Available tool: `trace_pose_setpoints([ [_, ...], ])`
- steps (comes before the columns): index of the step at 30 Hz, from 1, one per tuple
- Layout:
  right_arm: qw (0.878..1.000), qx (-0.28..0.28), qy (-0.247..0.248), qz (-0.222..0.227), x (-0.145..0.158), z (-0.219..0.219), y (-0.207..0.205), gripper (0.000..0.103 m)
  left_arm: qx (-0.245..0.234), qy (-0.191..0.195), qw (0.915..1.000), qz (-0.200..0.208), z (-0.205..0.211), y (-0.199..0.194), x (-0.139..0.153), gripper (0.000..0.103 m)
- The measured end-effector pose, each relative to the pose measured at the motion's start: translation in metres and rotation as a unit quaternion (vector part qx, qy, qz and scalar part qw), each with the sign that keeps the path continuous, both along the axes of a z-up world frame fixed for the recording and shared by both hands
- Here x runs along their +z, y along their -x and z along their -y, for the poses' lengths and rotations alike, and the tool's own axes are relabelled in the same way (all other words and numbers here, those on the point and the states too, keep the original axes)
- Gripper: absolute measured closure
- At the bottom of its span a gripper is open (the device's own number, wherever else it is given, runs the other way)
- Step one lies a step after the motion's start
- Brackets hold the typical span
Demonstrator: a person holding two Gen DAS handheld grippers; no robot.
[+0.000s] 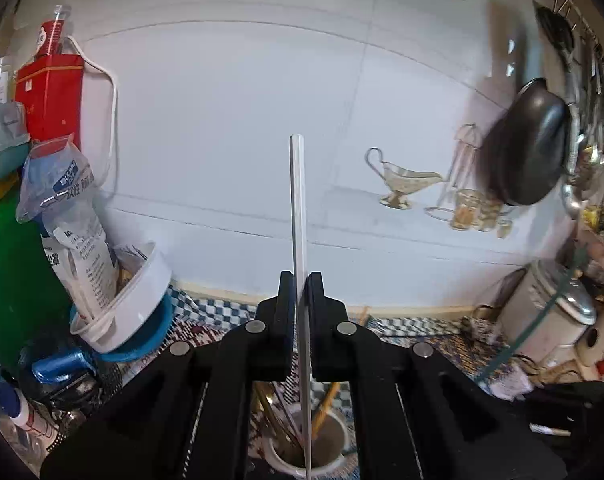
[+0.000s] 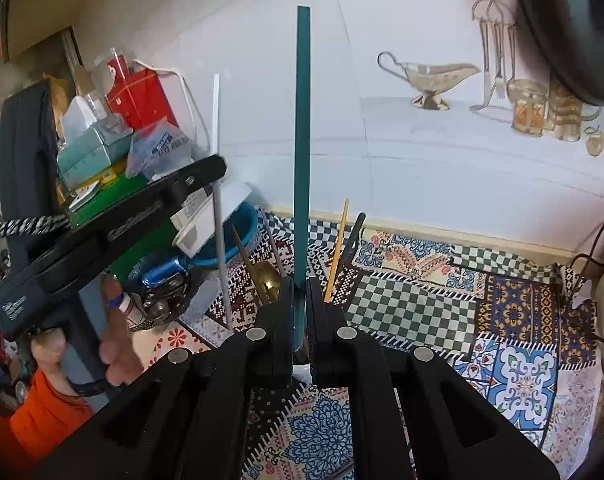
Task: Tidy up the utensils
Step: 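Lower both chopsticks into the white cup and open both tools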
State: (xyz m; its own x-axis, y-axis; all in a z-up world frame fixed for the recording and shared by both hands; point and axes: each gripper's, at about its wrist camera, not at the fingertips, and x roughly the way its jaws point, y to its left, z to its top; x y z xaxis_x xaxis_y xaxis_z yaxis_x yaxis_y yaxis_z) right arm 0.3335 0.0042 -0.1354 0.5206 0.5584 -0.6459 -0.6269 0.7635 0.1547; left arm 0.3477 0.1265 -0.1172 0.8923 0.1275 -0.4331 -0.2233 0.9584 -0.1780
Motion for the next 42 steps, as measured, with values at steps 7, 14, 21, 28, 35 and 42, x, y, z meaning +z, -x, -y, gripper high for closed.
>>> trace_pose_setpoints([
  [7,1.000,-0.002,0.017,-0.015,-0.018,-0.007,-0.016,0.097,0.024,-0.011,0.9996,-0.011,0.000,-0.020,-0.038,0.098],
  [14,0.998,-0.002,0.033,-0.046,-0.045,-0.014,-0.033,0.097,0.015,0.003,0.9996,-0.023,0.003,-0.024,-0.067,0.099],
  [21,0.995,0.004,0.049,-0.083,-0.072,-0.020,-0.043,0.097,-0.004,0.006,0.9984,-0.056,0.006,-0.015,-0.086,0.099],
  [28,0.993,0.003,0.064,-0.104,-0.090,-0.023,-0.050,0.097,-0.030,0.043,0.9925,-0.110,0.005,-0.009,-0.102,0.099],
  [35,0.991,0.003,0.074,-0.113,-0.094,-0.024,-0.055,0.096,-0.042,0.051,0.9874,-0.144,0.009,-0.007,-0.101,0.099],
  [42,0.992,0.014,0.072,-0.104,-0.081,-0.017,-0.048,0.091,-0.048,0.018,0.9870,-0.152,0.019,0.006,-0.080,0.099],
])
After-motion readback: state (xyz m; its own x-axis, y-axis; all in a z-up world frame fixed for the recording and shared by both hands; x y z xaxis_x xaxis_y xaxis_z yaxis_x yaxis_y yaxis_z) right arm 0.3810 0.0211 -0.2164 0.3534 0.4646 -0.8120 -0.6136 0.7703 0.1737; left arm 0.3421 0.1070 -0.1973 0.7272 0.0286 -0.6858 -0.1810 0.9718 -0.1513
